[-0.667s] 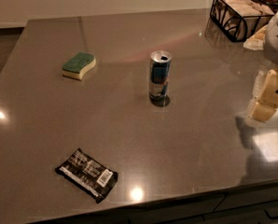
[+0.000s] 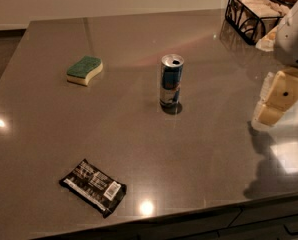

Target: Knock redbull can over

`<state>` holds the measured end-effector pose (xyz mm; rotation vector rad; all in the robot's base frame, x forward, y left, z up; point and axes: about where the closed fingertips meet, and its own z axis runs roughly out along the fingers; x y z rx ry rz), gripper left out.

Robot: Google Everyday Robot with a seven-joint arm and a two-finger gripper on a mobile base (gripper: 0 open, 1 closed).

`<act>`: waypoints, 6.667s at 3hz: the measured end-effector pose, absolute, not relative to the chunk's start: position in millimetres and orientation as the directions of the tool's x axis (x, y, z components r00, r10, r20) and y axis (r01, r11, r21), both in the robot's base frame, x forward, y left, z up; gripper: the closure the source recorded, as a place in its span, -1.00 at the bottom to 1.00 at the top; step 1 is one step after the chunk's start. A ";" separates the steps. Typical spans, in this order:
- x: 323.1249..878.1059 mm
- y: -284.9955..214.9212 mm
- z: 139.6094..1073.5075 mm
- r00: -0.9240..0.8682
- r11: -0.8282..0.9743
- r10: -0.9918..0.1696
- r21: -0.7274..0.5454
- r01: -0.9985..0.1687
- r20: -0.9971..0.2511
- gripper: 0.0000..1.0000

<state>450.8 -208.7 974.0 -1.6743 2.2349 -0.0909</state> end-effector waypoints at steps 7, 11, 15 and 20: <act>566.0 -61.5 913.3 -0.274 0.432 -0.716 -0.100 -0.896 -0.643 -1.00; 560.3 -48.6 935.7 -0.252 0.400 -0.731 -0.098 -0.911 -0.634 0.72; 499.3 -45.9 920.0 -0.067 0.065 -0.998 -0.134 -0.989 0.010 1.00; 501.1 -10.9 865.7 0.072 -0.091 -0.984 -0.113 -0.989 0.165 -1.00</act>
Offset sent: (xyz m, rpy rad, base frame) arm 0.0843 0.0716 -0.0341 0.2674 -0.0381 -0.1148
